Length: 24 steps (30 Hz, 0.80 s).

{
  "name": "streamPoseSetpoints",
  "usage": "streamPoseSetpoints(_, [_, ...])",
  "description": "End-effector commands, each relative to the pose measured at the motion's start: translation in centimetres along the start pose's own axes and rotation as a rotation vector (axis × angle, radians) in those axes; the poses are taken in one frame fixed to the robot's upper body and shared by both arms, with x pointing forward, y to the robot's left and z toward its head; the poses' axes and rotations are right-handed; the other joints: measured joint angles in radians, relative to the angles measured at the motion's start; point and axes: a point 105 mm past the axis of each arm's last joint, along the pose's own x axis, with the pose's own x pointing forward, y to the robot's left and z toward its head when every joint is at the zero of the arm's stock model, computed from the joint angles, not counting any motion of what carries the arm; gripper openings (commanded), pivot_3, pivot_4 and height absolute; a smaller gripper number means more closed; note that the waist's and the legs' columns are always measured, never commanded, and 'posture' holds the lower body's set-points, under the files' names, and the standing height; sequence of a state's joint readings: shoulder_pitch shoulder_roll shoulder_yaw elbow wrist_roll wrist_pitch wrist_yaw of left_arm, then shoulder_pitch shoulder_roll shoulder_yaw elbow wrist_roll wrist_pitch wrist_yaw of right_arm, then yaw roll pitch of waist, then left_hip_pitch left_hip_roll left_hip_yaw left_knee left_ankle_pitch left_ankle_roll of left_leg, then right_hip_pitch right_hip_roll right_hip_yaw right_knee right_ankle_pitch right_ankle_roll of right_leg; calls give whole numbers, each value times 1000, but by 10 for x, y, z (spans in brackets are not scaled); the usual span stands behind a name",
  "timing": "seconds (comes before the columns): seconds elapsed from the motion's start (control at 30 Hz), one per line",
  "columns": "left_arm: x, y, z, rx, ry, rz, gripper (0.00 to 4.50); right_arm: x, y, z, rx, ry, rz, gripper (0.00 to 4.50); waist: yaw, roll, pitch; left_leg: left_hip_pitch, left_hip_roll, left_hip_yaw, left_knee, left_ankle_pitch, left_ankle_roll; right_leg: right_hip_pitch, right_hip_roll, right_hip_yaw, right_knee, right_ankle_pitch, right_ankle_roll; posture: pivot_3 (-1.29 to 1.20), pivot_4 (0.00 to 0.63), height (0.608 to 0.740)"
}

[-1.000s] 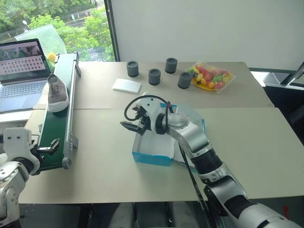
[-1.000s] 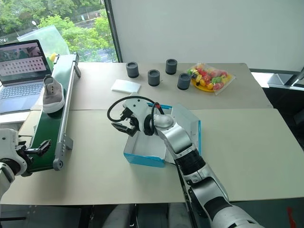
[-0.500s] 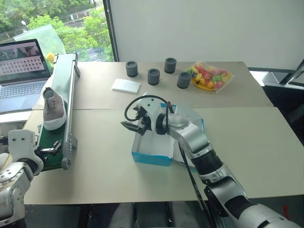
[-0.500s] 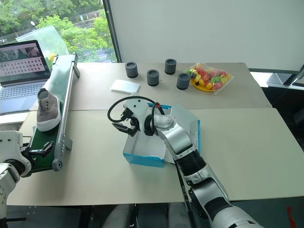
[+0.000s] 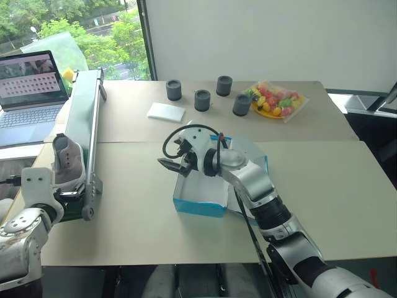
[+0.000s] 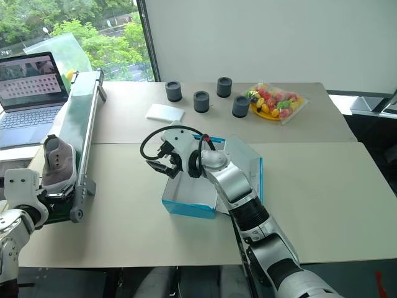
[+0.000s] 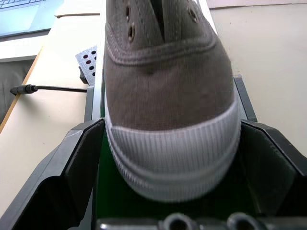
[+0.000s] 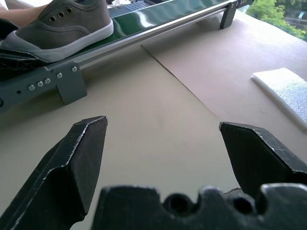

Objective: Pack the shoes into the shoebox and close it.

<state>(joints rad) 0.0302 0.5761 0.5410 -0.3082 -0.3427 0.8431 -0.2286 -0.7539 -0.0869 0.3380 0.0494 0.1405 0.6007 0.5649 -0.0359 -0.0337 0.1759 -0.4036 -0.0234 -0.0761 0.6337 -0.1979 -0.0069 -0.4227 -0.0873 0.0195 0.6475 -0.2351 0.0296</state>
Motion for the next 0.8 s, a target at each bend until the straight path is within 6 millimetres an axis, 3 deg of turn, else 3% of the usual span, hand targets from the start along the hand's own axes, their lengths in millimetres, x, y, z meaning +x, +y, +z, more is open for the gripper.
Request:
streamPoseSetpoints(0.03, [2,-11,0,-18,-4,-36,4500,-4,-1,16,-5,-61,-9,4438,2,0,0,0,0,0,0,0,0,0,0,0,0,0,0,0,150,740])
streamPoseSetpoints(0.07, [3,-11,2,-28,-9,-37,3974,-4,-2,17,-4,-63,-11,4500,4,0,0,0,0,0,0,0,0,1,0,0,0,0,0,0,150,740])
streamPoseSetpoints(0.17, [3,-9,7,-51,-21,-29,3330,-5,-3,18,-5,-67,-16,4500,12,0,0,1,0,0,0,0,0,1,0,0,0,0,0,0,150,740])
streamPoseSetpoints(0.43, [4,-9,13,-74,-28,-32,2005,-5,-4,19,-4,-71,-23,4500,16,0,0,4,0,0,0,1,-1,3,1,0,1,1,-1,0,150,740])
streamPoseSetpoints(0.8, [6,-16,17,-103,-34,-30,2005,-6,-9,19,-3,-68,-38,4500,15,0,0,4,1,1,0,1,-1,2,3,0,1,1,-2,0,150,740])
